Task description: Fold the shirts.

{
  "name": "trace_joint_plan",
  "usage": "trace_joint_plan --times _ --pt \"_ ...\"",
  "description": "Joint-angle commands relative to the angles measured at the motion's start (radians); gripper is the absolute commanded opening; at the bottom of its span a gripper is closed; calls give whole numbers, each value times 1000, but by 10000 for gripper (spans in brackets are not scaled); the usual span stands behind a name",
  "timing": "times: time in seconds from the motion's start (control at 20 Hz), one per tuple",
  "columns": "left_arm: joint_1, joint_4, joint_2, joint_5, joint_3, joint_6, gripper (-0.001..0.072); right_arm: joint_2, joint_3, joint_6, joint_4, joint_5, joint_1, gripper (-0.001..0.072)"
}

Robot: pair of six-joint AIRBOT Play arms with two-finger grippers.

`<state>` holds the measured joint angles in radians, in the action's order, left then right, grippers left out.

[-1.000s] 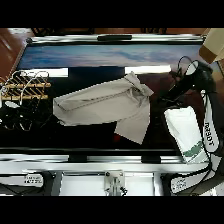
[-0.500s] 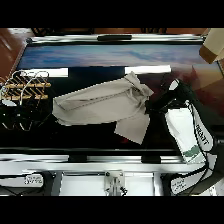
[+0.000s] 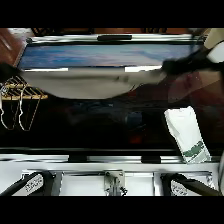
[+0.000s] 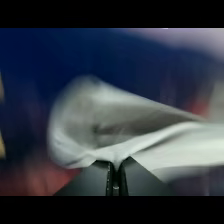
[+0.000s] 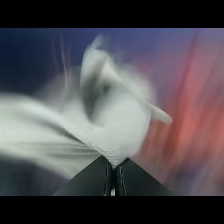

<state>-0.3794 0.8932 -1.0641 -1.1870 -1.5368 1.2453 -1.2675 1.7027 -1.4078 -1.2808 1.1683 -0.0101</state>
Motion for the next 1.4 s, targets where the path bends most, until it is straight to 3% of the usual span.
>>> trace_joint_plan --times 0.0,0.15,0.35,0.5,0.6,0.9,1.1,1.25,1.35 --pt "-2 7 238 180 -326 6 36 279 200 25 -71 -224 1 67" --pt "-1 153 407 235 -402 185 36 487 215 11 -62 -261 1 67" --pt "-1 333 509 61 -401 305 36 615 215 -100 -181 -163 1 67" --pt "-1 339 483 -58 -362 290 37 595 215 -129 -263 -18 1 67" --pt "-1 339 460 -82 -290 229 37 543 214 -129 -266 99 1 67" --pt "0 338 245 -180 16 121 36 193 122 -133 -248 456 1 68" --pt "8 328 2 -177 201 116 36 -66 -98 -142 -118 336 -13 68" --pt "61 296 -215 -72 211 116 36 -274 -144 -153 -107 84 -40 68" --pt "101 266 -342 74 175 116 37 -354 -144 -153 -82 -126 -48 68"
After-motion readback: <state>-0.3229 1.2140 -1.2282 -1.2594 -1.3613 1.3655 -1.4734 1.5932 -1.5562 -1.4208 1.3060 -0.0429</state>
